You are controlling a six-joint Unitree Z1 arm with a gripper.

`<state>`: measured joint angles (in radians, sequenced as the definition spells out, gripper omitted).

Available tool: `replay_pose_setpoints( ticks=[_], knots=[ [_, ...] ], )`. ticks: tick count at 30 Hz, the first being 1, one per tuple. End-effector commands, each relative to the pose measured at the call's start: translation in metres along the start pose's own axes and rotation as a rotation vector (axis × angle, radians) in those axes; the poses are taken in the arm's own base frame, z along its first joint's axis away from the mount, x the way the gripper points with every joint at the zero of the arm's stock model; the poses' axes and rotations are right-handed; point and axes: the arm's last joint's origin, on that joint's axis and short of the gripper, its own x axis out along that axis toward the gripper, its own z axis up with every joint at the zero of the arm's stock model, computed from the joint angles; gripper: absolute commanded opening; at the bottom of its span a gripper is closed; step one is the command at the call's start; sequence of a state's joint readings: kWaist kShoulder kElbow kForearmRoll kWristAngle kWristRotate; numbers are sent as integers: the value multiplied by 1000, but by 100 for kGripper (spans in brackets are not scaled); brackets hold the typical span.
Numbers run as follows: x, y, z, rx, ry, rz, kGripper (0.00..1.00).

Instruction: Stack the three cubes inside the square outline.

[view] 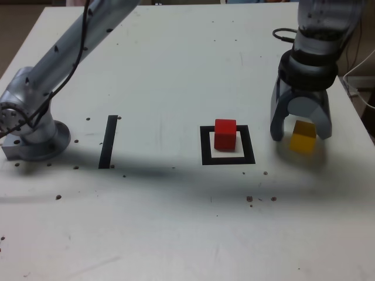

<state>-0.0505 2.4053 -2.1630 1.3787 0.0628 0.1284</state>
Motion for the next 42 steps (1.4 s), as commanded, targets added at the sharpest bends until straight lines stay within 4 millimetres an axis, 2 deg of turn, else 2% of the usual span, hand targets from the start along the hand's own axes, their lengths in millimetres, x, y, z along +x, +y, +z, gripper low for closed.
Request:
replay_pose_setpoints(
  ticks=[1,9,18,23,29,35,42],
  knots=[
    [1,0,1,1,-1,-7,57],
    [3,-1,3,4,-19,-14,32],
    [4,-2,2,4,-26,-21,26],
    [-7,-3,-8,5,-37,-25,24],
    [-36,-4,-35,2,-67,-10,24],
    [-64,-2,-79,-12,-74,18,24],
    [-70,6,-129,-47,-47,19,24]
  ],
)
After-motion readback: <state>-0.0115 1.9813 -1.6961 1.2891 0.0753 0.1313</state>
